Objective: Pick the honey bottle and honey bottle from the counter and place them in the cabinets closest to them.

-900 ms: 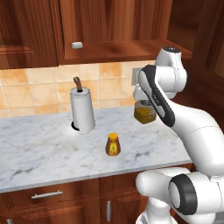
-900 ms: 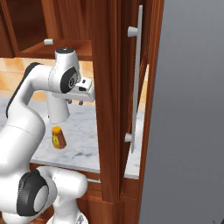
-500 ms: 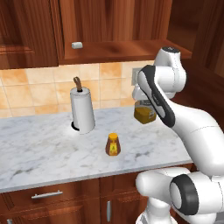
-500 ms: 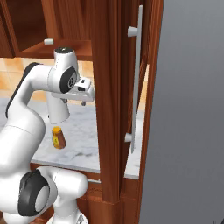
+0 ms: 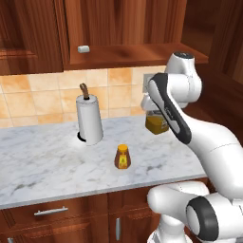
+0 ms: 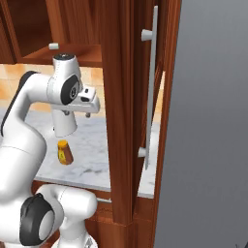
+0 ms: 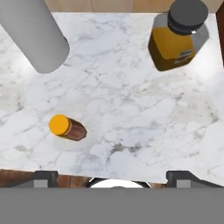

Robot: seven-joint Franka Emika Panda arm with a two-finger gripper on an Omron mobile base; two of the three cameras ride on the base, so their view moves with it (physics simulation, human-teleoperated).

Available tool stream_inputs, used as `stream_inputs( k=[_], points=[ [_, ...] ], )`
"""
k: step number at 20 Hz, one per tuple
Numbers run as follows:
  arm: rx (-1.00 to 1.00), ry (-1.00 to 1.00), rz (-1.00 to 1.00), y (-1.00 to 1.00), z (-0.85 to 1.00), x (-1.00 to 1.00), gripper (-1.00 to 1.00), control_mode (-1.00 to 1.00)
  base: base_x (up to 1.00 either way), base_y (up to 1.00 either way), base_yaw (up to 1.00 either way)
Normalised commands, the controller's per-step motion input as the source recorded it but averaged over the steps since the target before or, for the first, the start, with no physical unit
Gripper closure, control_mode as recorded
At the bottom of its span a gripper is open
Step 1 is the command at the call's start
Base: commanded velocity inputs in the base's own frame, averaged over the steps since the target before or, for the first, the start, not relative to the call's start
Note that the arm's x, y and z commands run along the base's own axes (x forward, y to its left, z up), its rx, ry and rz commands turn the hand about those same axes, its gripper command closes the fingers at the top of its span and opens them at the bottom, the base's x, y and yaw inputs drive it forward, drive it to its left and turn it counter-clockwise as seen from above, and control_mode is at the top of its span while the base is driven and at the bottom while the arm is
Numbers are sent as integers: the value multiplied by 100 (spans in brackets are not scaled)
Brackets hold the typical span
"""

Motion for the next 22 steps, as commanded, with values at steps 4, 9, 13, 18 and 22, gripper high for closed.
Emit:
stream_inputs(
  k=[4,9,13,18,22],
  points=[
    [0,-9,9,25,-4,-3,-100,-100,0,0,0],
    [0,-17,10,22,-15,0,-100,-100,0,0,0],
    [2,-25,11,12,-23,0,-100,-100,0,0,0],
    [6,-28,13,2,-24,0,-100,-100,0,0,0],
    [12,-27,19,8,-20,0,-100,-100,0,0,0]
  ],
)
